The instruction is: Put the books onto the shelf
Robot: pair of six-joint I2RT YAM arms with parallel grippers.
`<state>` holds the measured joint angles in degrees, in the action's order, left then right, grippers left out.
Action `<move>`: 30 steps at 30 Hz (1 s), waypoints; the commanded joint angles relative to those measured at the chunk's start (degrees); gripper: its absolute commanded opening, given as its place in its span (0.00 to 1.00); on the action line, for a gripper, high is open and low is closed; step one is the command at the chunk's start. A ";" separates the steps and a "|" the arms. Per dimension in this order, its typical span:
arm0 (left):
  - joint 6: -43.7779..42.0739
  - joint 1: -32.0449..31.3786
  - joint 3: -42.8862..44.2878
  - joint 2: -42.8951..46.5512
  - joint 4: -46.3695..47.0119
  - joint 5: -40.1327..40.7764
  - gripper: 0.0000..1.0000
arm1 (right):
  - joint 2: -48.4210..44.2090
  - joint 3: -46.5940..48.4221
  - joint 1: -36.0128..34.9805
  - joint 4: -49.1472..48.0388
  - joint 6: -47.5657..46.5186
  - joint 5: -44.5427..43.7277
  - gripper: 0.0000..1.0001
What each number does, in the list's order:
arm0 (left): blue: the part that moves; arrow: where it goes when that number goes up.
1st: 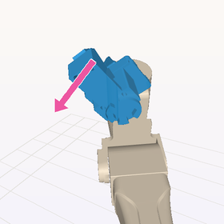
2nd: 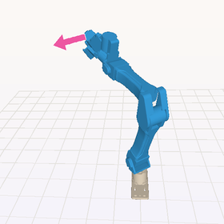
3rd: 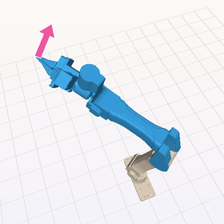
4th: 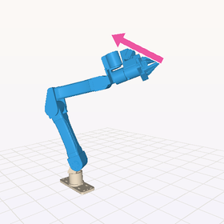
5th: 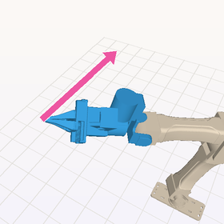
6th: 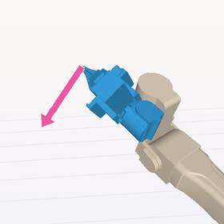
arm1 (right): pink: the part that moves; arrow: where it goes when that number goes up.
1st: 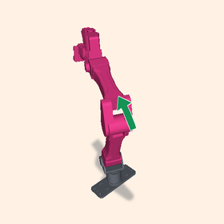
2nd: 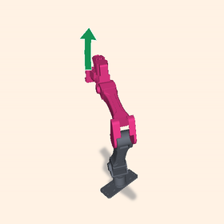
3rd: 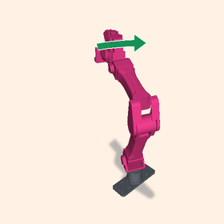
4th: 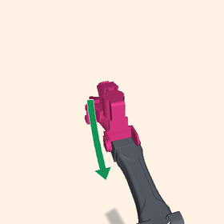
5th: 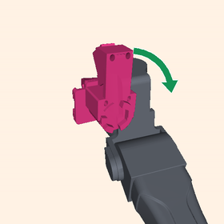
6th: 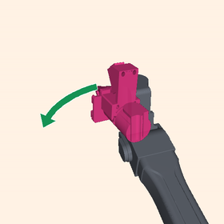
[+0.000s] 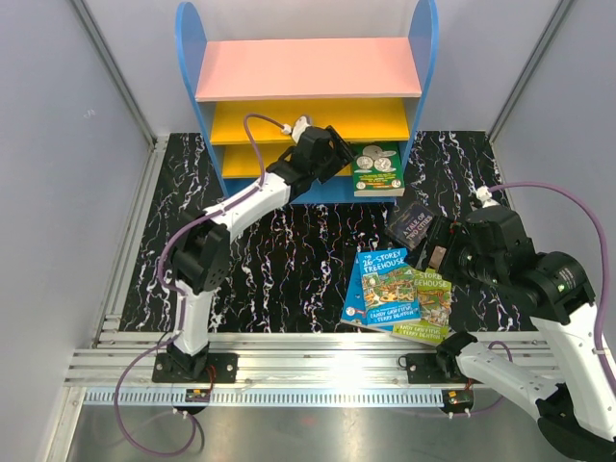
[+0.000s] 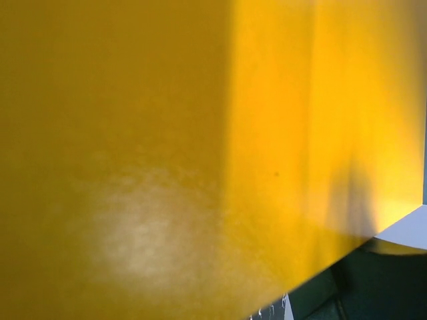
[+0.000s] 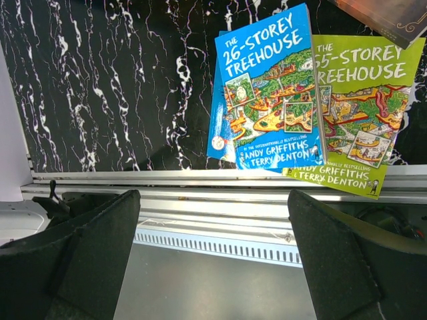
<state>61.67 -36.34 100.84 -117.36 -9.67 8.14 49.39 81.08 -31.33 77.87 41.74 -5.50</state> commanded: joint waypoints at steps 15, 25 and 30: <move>-17.17 -1.62 -21.96 28.93 -4.83 -2.15 0.75 | -1.49 -3.29 0.13 -0.87 -0.16 0.75 1.00; -12.20 -14.72 -45.02 35.63 7.55 -20.97 0.76 | 4.13 -19.45 1.27 -8.60 -0.87 2.52 1.00; -8.68 -18.94 -39.25 24.59 5.11 -22.72 0.76 | 9.40 -27.11 10.82 -14.75 -2.97 5.31 1.00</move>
<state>49.63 -53.98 56.29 -87.39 -8.36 -9.61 57.36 55.20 -25.65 68.53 40.64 -1.96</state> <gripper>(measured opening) 0.762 0.994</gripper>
